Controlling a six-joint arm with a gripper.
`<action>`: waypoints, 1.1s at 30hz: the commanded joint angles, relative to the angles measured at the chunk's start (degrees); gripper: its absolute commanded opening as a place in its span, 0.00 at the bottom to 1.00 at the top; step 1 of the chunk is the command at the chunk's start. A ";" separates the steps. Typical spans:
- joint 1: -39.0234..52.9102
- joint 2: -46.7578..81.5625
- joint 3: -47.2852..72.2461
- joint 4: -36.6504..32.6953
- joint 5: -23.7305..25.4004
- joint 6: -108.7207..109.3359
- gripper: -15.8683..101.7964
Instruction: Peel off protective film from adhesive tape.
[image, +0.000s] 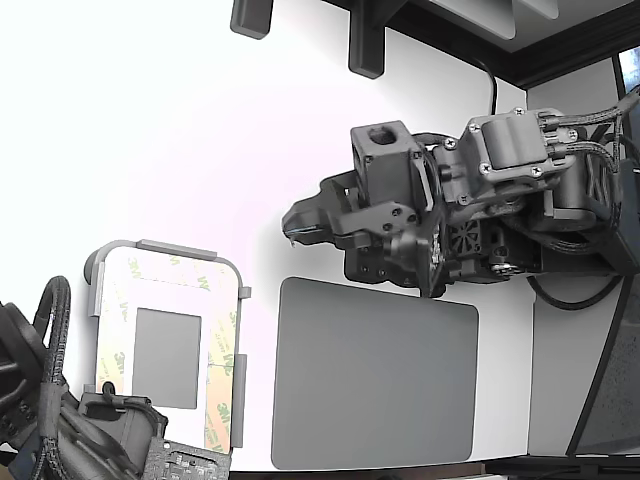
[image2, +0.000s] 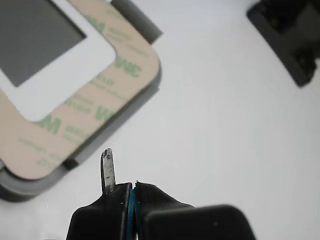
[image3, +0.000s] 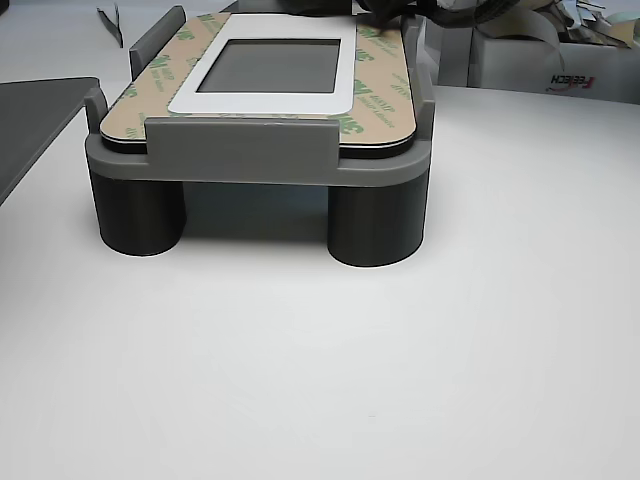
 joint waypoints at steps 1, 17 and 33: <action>-0.53 0.26 -1.32 -1.41 0.18 -16.79 0.04; 7.38 -25.05 -9.84 -15.73 2.11 -28.74 0.04; 26.63 -54.49 -32.70 -12.39 12.74 -35.16 0.04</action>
